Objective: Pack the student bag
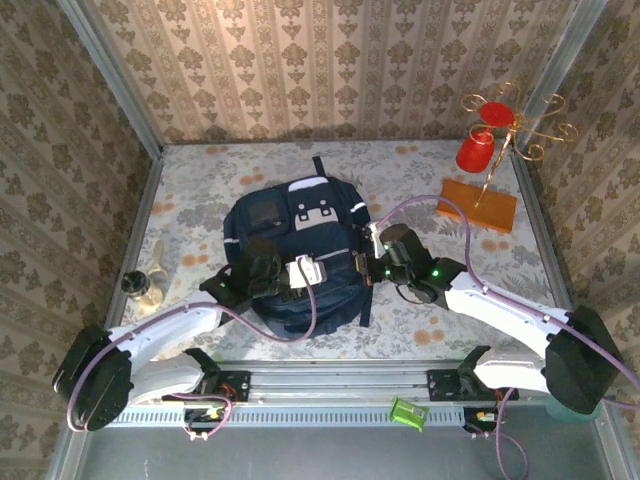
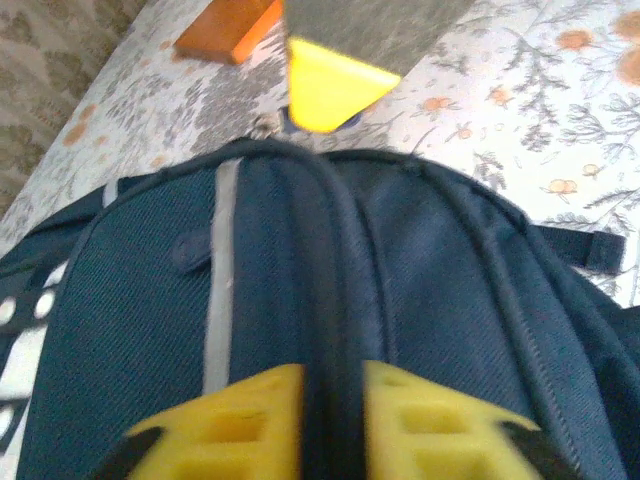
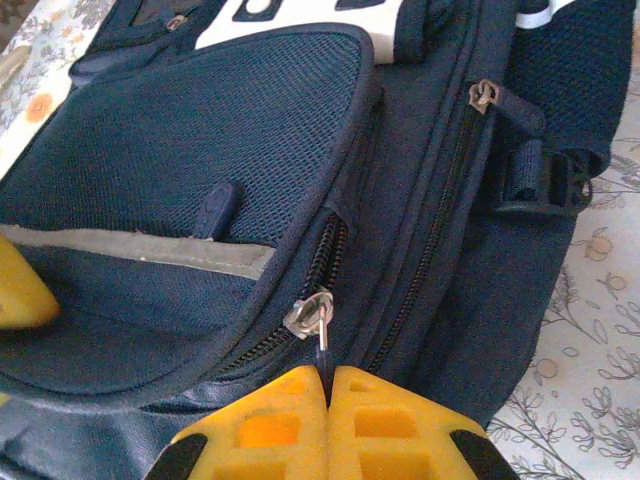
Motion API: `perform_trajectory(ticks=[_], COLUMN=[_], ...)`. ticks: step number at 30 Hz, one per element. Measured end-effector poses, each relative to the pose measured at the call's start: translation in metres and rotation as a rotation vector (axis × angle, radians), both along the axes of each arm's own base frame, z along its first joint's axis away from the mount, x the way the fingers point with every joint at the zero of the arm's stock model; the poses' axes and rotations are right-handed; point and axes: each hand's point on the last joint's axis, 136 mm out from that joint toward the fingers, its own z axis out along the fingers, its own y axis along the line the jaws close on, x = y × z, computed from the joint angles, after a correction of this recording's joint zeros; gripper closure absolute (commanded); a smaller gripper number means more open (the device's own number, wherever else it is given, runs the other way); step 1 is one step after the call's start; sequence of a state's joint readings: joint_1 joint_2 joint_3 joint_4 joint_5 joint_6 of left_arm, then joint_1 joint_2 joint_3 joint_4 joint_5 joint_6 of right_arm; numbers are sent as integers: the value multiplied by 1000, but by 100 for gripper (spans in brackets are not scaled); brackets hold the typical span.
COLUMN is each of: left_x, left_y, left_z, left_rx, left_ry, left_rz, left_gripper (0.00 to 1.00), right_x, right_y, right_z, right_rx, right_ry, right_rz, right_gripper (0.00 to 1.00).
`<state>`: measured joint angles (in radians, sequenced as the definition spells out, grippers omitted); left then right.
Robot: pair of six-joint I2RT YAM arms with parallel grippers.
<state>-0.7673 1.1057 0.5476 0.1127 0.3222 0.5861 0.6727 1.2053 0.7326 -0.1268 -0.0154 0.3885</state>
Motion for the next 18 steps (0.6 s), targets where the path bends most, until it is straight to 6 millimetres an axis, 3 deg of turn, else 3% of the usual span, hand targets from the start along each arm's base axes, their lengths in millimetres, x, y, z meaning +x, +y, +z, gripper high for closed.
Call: perform_trajectory(ticks=[3,6,10,14,18], left_x=[12,21,29,23,1], left_y=[7,14,22,25,8], left_z=[-1,-3,0,15,38], left_rx=[11,23,14,-39,-120], left_ry=[-1,2,26,41,32], left_rz=[75,147,232,261,195], left_gripper=[61,45,30,9,7], right_x=[0,0,-2,-3,-3], right_y=[0,4,10,15,18], right_z=[0,0,2,5,5], right_rx=[21,44,67,81,90], right_ry=[-6,-13,-18,-23,-22], right_rz=[0,6,13,23,34], right_gripper=[100,100,100,100,100])
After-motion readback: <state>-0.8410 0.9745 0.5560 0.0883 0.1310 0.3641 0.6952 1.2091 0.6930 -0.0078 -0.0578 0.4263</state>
